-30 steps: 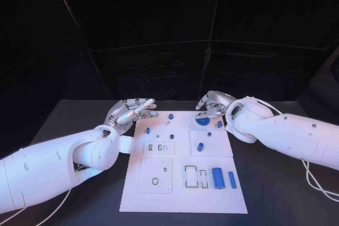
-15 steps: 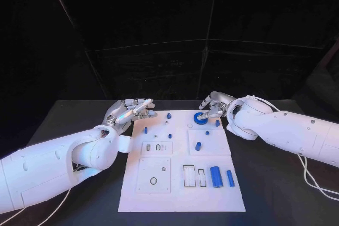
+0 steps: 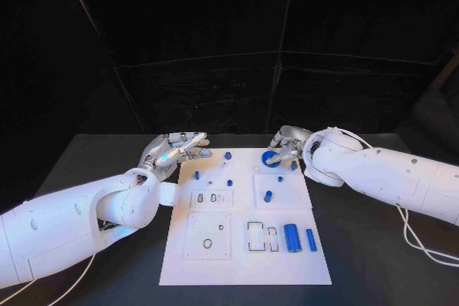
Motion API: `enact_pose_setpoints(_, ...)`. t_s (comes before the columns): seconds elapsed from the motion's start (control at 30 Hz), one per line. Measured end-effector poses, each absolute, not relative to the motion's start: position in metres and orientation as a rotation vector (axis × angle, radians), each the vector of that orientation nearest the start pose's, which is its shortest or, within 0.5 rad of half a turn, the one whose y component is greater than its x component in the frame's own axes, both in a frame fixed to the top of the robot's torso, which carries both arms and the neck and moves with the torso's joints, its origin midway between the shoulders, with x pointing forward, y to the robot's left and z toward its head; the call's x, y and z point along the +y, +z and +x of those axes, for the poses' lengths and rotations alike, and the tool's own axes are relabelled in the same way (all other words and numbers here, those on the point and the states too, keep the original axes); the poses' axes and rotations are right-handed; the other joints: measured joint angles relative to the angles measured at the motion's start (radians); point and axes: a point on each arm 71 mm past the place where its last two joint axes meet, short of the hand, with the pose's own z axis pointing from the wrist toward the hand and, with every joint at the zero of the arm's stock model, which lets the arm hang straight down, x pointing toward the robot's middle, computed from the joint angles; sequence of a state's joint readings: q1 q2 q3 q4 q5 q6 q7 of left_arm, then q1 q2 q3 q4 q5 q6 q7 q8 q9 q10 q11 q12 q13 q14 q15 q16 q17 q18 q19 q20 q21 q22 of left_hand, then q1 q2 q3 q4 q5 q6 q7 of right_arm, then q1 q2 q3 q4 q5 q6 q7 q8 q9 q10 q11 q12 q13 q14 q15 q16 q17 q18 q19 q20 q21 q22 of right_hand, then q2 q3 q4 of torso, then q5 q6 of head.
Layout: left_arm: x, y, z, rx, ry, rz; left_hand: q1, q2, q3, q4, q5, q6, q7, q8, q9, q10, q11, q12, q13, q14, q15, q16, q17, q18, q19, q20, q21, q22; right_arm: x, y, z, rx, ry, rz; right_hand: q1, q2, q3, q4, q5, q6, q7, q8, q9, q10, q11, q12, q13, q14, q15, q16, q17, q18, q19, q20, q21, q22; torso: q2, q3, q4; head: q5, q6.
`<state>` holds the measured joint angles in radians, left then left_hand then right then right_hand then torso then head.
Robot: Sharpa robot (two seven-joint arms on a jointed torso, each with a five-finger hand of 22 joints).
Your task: Assemble the parts on the task board
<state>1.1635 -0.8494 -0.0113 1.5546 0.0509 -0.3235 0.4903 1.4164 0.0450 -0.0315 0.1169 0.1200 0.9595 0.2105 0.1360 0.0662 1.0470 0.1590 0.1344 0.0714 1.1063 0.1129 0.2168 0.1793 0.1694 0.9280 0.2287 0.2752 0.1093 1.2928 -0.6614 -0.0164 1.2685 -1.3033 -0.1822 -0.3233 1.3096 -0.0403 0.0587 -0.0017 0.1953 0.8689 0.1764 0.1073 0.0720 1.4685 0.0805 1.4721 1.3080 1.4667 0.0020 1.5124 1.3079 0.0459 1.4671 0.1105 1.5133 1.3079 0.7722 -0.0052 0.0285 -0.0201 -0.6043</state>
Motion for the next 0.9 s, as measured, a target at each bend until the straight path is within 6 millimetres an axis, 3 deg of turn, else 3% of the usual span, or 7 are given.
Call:
enact_pose_setpoints(0.53,0.2072,-0.1779,0.4826,1.311,-1.624,-1.149,0.004,0.004,0.000,-0.006,0.000,0.000,0.000,-0.004,0.000,0.000,0.000,0.000,0.000,0.000,0.000,0.000,0.001,0.000,0.000,0.000,0.000,0.000,-0.1981,-0.1590,0.5526,1.802,0.409,0.081,0.012,0.004,0.005,-0.005,0.000,0.000,0.000,0.005,0.001,0.000,0.000,0.000,0.000,0.000,0.000,0.004,0.000,0.000,0.000,0.000,0.000,0.000,0.000,-0.0001,0.0002,0.001,0.000)
enact_pose_setpoints(0.77,0.2071,-0.1780,0.4827,1.312,-1.624,-1.149,0.004,0.004,0.000,-0.006,0.000,0.000,0.000,-0.004,0.000,0.000,0.000,0.000,0.000,0.000,0.000,0.000,0.001,0.000,0.000,0.000,0.000,0.000,-0.1988,-0.1588,0.5537,1.799,0.397,0.073,0.032,0.024,0.018,-0.018,0.000,0.000,0.000,0.012,0.001,0.000,0.000,0.000,0.000,0.000,0.000,0.004,0.000,0.000,0.000,0.000,0.000,0.000,0.000,-0.0001,0.0014,0.001,-0.002)
enact_pose_setpoints(0.9,0.2074,-0.1781,0.4828,1.312,-1.624,-1.149,0.004,0.004,0.000,-0.006,0.000,0.000,0.000,-0.004,0.000,0.000,0.000,0.000,0.000,0.000,0.000,0.000,0.001,0.000,0.000,0.000,0.000,0.000,-0.1990,-0.1585,0.5541,1.796,0.392,0.067,0.059,0.035,0.037,-0.037,-0.020,0.004,-0.004,0.024,0.001,0.000,0.000,0.000,0.000,0.000,0.000,0.004,0.000,0.000,0.000,0.000,0.000,0.000,0.000,-0.0001,0.0014,0.001,-0.003)
